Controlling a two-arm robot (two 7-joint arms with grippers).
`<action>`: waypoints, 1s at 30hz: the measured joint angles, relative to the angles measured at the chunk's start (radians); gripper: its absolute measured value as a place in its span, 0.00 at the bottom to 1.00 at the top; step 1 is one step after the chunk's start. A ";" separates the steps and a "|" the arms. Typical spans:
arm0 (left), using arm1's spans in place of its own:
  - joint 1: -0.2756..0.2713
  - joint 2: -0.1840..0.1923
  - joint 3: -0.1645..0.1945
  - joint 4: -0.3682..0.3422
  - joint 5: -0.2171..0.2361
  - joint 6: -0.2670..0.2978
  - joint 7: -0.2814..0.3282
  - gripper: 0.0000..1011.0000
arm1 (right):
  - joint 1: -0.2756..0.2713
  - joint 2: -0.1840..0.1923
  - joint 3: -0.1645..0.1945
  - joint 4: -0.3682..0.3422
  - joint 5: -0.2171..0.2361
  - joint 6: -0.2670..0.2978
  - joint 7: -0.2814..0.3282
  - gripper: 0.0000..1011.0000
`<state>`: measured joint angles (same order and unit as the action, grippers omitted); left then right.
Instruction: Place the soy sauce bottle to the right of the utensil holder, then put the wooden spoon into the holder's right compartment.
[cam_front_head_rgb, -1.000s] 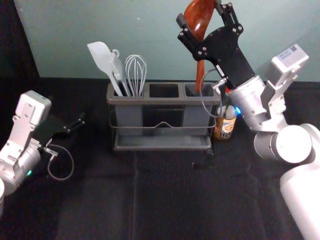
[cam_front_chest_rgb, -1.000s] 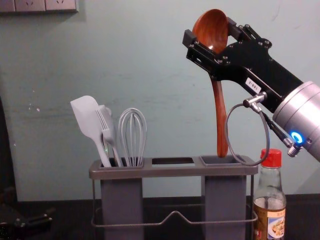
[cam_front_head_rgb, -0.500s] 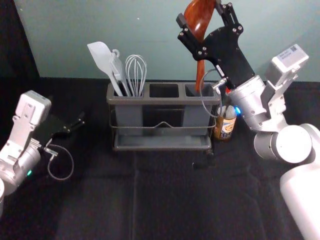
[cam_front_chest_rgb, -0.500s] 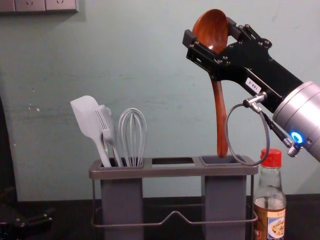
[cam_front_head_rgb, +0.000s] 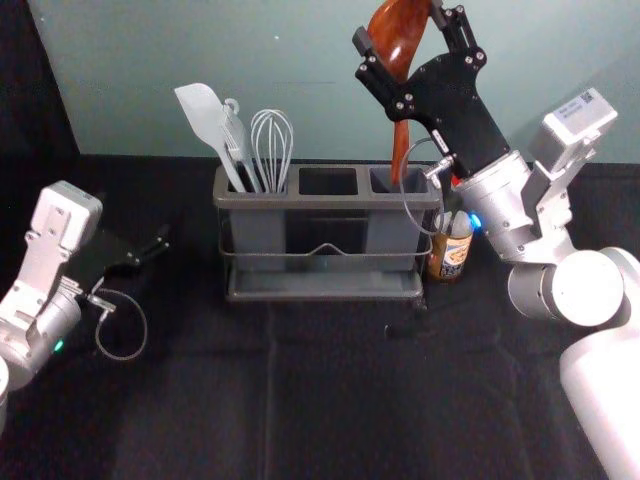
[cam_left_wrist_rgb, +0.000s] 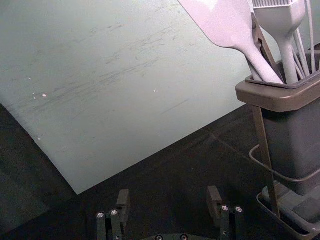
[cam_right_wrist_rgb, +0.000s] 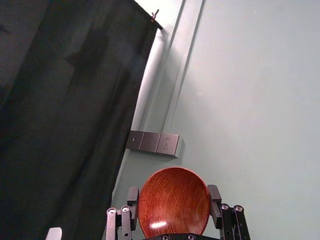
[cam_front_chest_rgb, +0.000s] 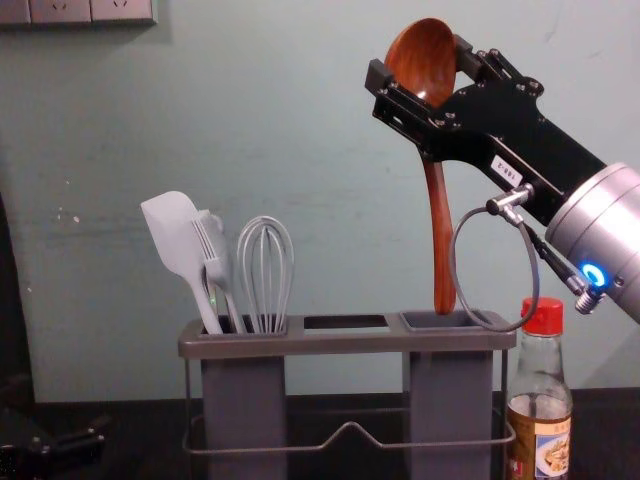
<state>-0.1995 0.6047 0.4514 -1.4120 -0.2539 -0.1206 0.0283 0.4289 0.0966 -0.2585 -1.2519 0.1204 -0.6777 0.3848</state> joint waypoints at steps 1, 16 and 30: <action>0.000 0.000 0.000 0.000 0.000 0.000 0.000 0.99 | 0.000 0.000 0.000 0.000 0.000 0.000 0.000 0.83; 0.000 0.000 0.000 0.000 0.000 0.000 0.000 0.99 | 0.000 0.000 0.000 0.000 0.000 0.000 0.000 0.83; 0.000 0.000 0.000 0.000 0.000 0.000 0.000 0.99 | 0.035 -0.015 0.008 0.081 0.004 -0.038 0.017 0.83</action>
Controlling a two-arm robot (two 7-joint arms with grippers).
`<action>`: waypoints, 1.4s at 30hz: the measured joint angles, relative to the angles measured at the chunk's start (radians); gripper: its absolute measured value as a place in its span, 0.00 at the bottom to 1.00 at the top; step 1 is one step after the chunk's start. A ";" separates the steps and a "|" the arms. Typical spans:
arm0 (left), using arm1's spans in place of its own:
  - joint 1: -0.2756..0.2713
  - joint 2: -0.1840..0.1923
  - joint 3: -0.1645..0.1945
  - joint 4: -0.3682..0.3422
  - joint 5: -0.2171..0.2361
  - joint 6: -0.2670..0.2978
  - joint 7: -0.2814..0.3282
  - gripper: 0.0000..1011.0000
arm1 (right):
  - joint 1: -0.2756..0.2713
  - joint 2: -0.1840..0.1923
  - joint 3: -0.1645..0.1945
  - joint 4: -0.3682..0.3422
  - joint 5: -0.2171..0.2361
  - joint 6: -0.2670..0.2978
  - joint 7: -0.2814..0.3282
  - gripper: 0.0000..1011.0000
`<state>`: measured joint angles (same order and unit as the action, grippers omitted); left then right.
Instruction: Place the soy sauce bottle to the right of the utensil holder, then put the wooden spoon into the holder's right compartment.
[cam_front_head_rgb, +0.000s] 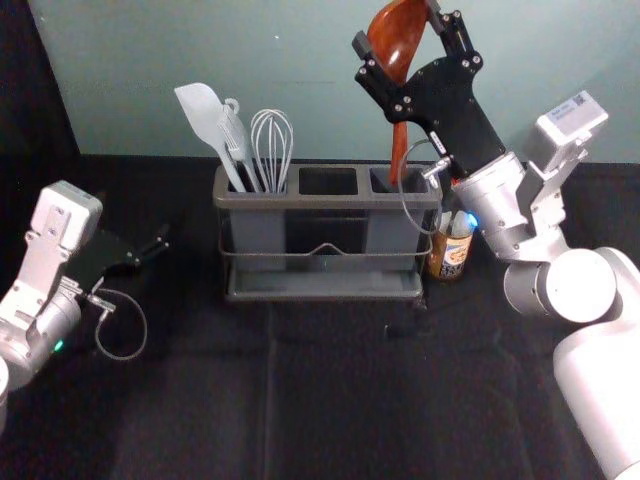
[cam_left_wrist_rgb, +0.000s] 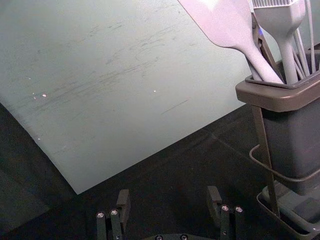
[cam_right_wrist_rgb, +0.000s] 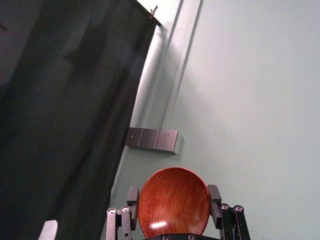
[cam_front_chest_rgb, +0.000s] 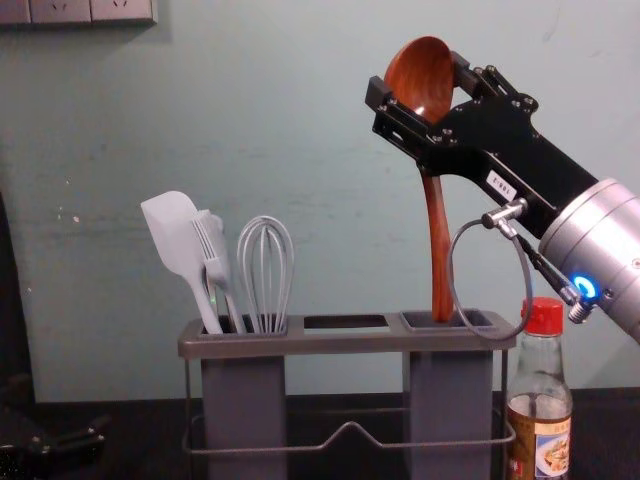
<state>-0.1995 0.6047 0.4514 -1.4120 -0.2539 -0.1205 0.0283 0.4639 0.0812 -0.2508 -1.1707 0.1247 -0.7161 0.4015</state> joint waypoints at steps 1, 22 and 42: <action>0.000 0.000 0.000 0.000 0.000 0.000 0.000 0.99 | 0.003 -0.001 0.001 0.005 0.000 -0.003 0.000 0.83; 0.000 0.000 0.000 0.000 0.000 0.000 0.000 0.99 | 0.021 -0.027 0.010 0.124 -0.009 -0.038 0.012 0.83; 0.000 0.000 0.000 0.000 0.000 0.000 0.000 0.99 | -0.041 -0.022 0.010 0.130 -0.014 -0.027 0.014 0.83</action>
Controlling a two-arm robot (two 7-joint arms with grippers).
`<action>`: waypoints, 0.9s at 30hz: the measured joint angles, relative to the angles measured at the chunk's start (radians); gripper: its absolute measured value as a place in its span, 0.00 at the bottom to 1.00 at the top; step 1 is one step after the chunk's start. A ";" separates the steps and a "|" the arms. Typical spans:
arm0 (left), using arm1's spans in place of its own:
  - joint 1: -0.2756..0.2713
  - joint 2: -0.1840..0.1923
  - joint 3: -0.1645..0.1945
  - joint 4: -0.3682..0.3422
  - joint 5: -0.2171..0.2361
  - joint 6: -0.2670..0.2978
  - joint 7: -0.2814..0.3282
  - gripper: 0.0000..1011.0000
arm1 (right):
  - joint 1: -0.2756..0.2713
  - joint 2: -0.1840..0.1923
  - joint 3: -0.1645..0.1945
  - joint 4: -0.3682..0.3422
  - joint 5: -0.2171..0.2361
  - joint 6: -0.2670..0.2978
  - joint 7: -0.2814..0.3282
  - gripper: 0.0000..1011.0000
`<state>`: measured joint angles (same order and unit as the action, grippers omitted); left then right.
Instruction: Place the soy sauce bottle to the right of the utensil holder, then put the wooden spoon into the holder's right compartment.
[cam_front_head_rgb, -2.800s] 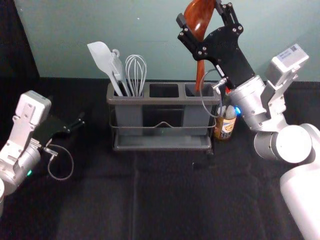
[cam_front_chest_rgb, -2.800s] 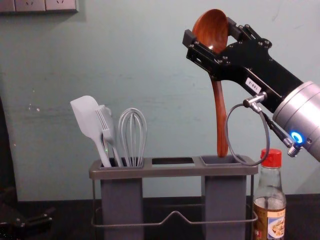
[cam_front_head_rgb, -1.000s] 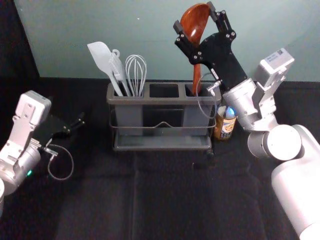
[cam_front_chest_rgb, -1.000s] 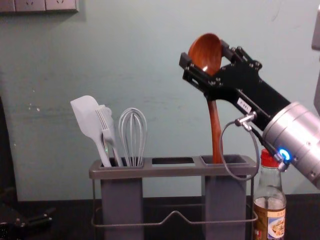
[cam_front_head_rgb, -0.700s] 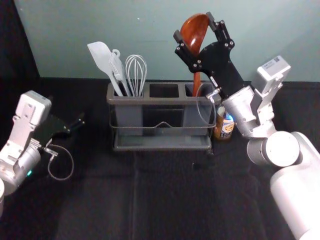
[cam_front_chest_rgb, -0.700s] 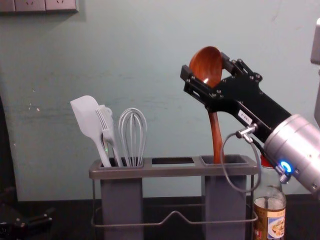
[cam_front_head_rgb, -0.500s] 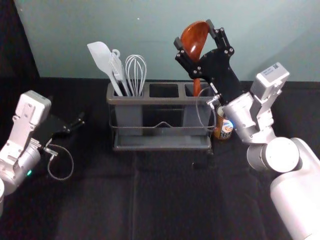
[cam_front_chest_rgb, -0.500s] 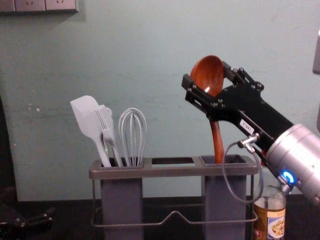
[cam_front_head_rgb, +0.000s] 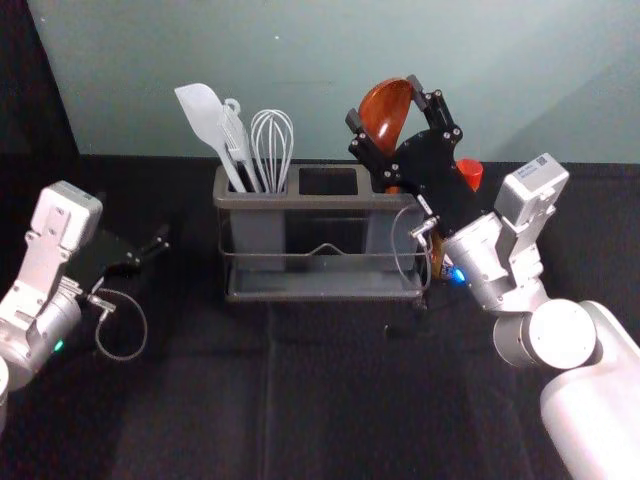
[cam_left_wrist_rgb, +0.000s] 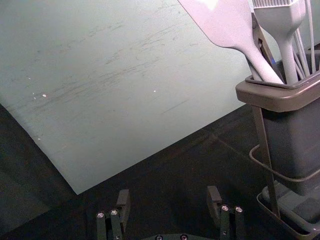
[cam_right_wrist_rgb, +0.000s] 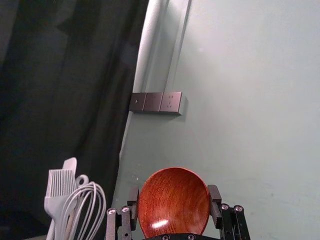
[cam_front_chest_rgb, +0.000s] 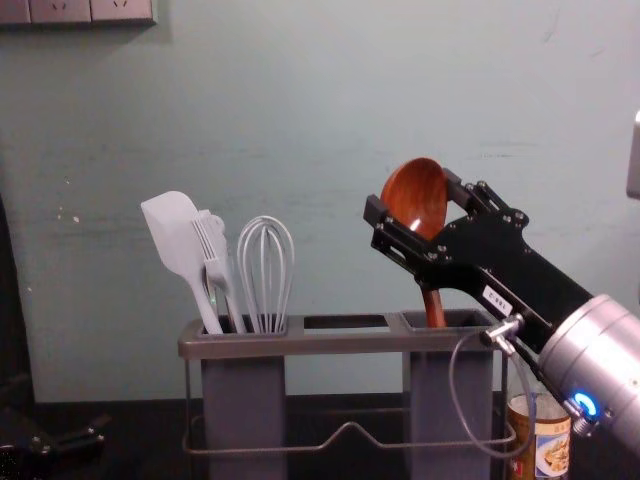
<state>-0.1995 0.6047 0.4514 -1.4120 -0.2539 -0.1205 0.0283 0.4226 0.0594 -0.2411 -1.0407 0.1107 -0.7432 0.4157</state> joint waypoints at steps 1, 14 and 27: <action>0.000 0.000 0.000 0.000 0.000 0.000 0.000 0.99 | -0.001 0.000 0.000 0.001 0.000 0.000 0.000 0.83; 0.000 0.000 0.000 0.000 0.000 0.000 0.000 0.99 | -0.004 -0.001 -0.001 0.006 -0.001 -0.001 0.002 0.92; 0.000 0.000 0.000 0.000 0.000 0.000 0.000 0.99 | 0.000 0.010 0.012 -0.070 0.004 0.002 0.001 0.99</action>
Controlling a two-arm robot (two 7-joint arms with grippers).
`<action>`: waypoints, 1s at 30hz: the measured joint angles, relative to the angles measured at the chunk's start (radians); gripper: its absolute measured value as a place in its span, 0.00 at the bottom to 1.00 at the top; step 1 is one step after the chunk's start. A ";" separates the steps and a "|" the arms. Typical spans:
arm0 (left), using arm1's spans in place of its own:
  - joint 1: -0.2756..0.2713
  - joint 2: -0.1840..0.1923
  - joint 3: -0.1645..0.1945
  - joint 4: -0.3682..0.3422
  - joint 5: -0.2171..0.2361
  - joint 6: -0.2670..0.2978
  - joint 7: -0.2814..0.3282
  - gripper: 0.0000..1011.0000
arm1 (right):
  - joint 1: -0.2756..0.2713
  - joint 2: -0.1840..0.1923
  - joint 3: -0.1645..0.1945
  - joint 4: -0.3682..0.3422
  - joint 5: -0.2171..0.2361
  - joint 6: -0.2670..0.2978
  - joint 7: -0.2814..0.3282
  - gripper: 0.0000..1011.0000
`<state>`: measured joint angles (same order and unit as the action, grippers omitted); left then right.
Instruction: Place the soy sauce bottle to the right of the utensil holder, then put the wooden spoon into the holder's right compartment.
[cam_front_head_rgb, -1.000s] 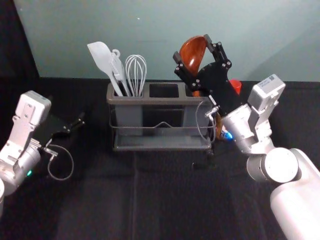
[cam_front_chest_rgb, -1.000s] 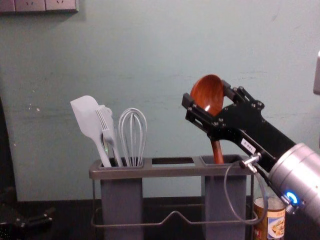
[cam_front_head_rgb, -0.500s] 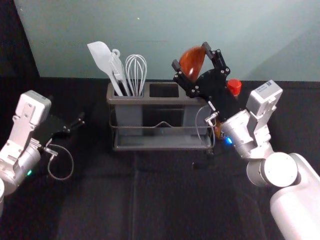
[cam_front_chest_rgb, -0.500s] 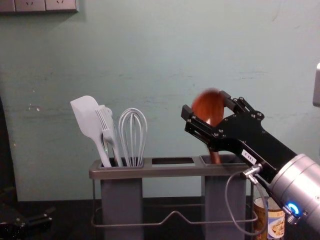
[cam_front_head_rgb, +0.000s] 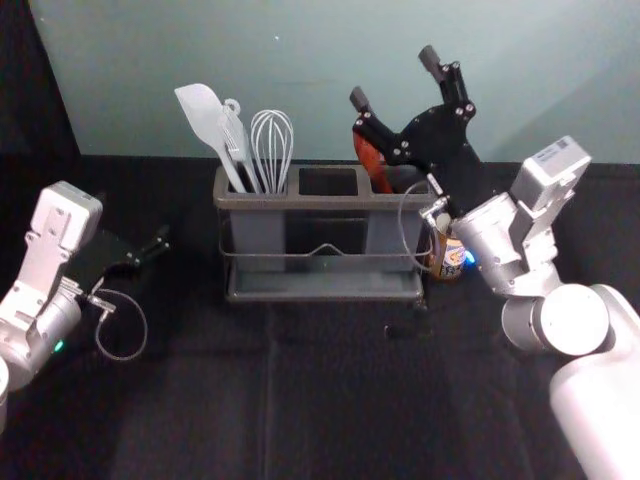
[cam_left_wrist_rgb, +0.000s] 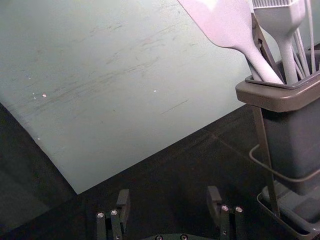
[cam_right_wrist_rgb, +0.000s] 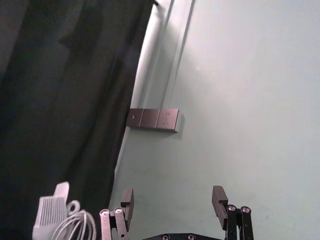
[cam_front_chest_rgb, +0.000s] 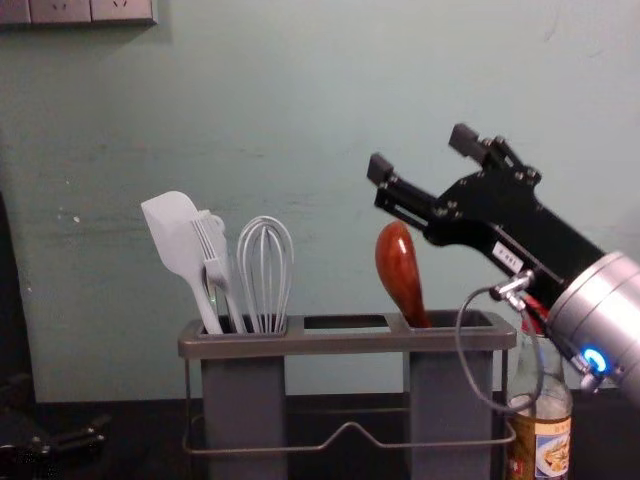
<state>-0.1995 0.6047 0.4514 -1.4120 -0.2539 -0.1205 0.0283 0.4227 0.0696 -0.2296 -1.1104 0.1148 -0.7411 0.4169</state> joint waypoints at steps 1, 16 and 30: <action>0.000 0.000 0.000 0.000 0.000 0.000 0.000 0.99 | -0.001 0.002 0.002 -0.007 0.000 0.001 -0.001 0.99; 0.000 0.000 0.000 0.000 0.000 0.000 0.000 0.99 | -0.069 0.039 0.099 -0.136 -0.067 -0.010 -0.105 0.99; 0.000 0.000 0.000 0.000 0.000 0.000 0.000 0.99 | -0.135 0.021 0.241 -0.148 -0.196 -0.045 -0.243 0.99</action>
<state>-0.1995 0.6047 0.4514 -1.4120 -0.2539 -0.1205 0.0283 0.2874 0.0905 0.0117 -1.2581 -0.0817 -0.7858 0.1742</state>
